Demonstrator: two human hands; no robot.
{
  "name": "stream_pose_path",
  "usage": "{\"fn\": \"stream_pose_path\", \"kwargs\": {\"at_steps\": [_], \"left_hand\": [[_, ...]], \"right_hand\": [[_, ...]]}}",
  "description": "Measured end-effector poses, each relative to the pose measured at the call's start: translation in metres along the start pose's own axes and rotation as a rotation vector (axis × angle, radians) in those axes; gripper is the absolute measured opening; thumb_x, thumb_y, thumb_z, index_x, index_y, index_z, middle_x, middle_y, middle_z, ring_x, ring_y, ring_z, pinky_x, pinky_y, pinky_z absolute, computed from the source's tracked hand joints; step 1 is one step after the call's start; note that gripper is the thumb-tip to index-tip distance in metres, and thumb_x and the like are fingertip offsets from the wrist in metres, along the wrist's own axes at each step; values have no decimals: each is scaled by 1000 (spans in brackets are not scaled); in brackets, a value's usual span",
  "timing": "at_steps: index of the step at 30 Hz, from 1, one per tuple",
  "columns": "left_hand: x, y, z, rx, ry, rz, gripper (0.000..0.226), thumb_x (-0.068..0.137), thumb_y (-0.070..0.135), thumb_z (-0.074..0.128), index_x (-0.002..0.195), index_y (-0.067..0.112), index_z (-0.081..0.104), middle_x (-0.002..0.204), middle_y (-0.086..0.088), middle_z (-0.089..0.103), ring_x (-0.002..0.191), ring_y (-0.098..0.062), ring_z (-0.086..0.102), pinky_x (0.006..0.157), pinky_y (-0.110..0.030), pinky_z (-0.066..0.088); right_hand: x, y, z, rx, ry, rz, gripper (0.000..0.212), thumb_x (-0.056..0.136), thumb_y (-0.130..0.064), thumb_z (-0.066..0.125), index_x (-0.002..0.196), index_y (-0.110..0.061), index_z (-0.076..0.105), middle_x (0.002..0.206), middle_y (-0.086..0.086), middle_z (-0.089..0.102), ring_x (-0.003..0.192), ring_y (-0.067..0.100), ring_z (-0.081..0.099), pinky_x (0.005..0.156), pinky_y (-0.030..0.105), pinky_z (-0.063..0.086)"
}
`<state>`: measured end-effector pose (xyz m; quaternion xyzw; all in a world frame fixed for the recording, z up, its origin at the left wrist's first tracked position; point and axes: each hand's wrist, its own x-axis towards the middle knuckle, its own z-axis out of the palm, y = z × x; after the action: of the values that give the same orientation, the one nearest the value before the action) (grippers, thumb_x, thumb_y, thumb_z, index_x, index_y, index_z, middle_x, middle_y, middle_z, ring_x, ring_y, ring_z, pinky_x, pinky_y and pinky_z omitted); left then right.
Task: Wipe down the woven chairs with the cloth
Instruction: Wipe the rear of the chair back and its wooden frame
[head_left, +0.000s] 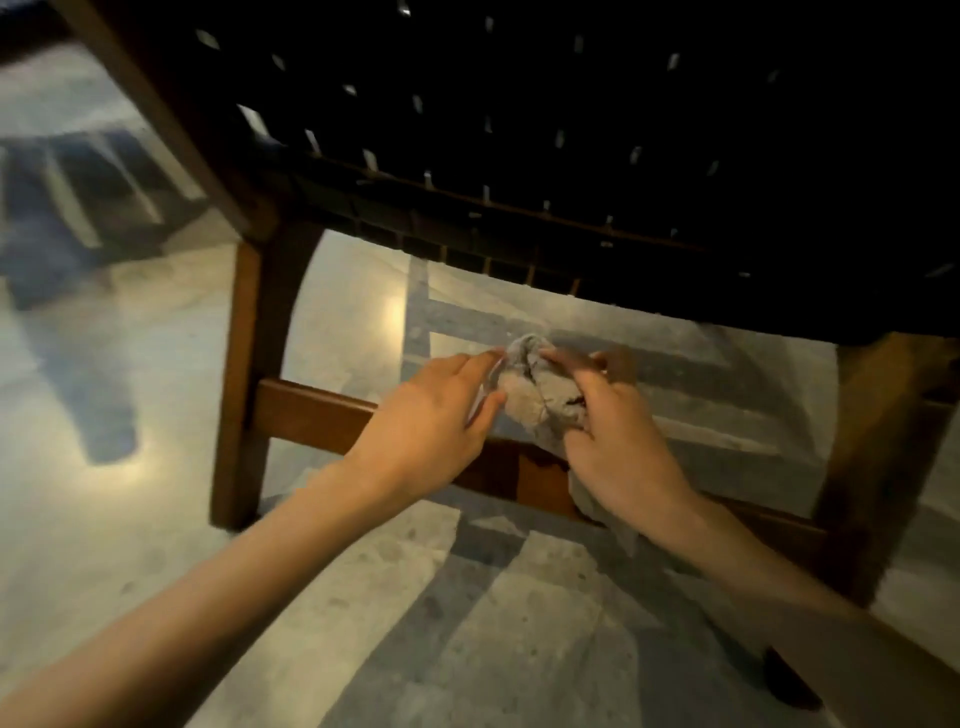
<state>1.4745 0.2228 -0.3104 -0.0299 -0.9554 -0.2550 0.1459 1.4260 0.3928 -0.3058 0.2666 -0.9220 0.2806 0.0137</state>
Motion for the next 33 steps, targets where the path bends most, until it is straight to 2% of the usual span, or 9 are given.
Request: {"fn": "stream_pose_path", "kwargs": {"at_steps": [2,5,11,14,17,21,27,29,33], "left_hand": [[-17,-10,-24,-141,5,-118,46,97,42,43,140,26,42,130,4,57,116,-8,53,93,-25,45],[-46,-29,-56,-415,26,-278,52,87,48,51,135,27,47,117,13,62,101,7,58,82,-12,49],[-97,-91,-100,-557,206,-581,42,85,24,67,124,24,52,101,15,60,87,5,63,67,-11,52],[-116,-121,-116,-614,309,-729,37,82,27,71,115,26,54,102,9,60,89,-9,64,70,-23,58],[-130,-135,-142,-647,383,-821,32,81,27,72,109,26,55,100,4,62,87,-12,64,64,-21,57],[-145,-130,-197,-723,444,-945,37,83,22,72,115,12,56,101,-7,61,82,-12,64,56,-20,56],[-164,-91,-303,-817,590,-1104,45,81,15,73,121,4,57,101,-13,64,83,-16,64,65,-26,58],[-170,-73,-349,-840,637,-1120,44,79,11,75,120,5,60,95,-6,65,79,-9,63,64,-19,56],[-171,-30,-433,-902,711,-1166,45,80,7,73,123,7,59,105,-6,68,87,-10,66,80,-24,55]], "right_hand": [[3,-27,14,186,-36,-49,58,89,-3,59,136,-31,41,131,1,40,118,10,44,88,7,37],[10,-67,36,426,-112,-136,51,85,-7,68,123,-34,48,123,-5,41,103,-6,45,79,-3,36],[38,-134,90,581,-337,-300,54,75,-7,77,116,-32,52,112,-8,47,97,-20,46,77,-3,36],[53,-169,117,531,-455,-321,55,78,-6,74,118,-36,50,114,-6,48,100,-11,48,78,2,41],[61,-206,125,501,-554,-307,55,80,-3,67,119,-36,49,118,-2,48,106,3,49,86,17,47],[65,-269,111,504,-659,-241,49,83,-2,60,118,-35,49,119,-4,49,103,0,49,82,14,46],[62,-378,52,644,-703,-105,35,90,-3,54,109,-32,53,106,-14,59,101,0,57,81,15,50],[62,-416,20,679,-698,-63,32,91,-3,55,109,-30,56,105,-11,61,95,-2,59,75,13,50],[61,-485,-48,725,-665,-36,31,88,3,56,105,-22,60,101,-5,65,89,-6,61,72,10,48]]}}
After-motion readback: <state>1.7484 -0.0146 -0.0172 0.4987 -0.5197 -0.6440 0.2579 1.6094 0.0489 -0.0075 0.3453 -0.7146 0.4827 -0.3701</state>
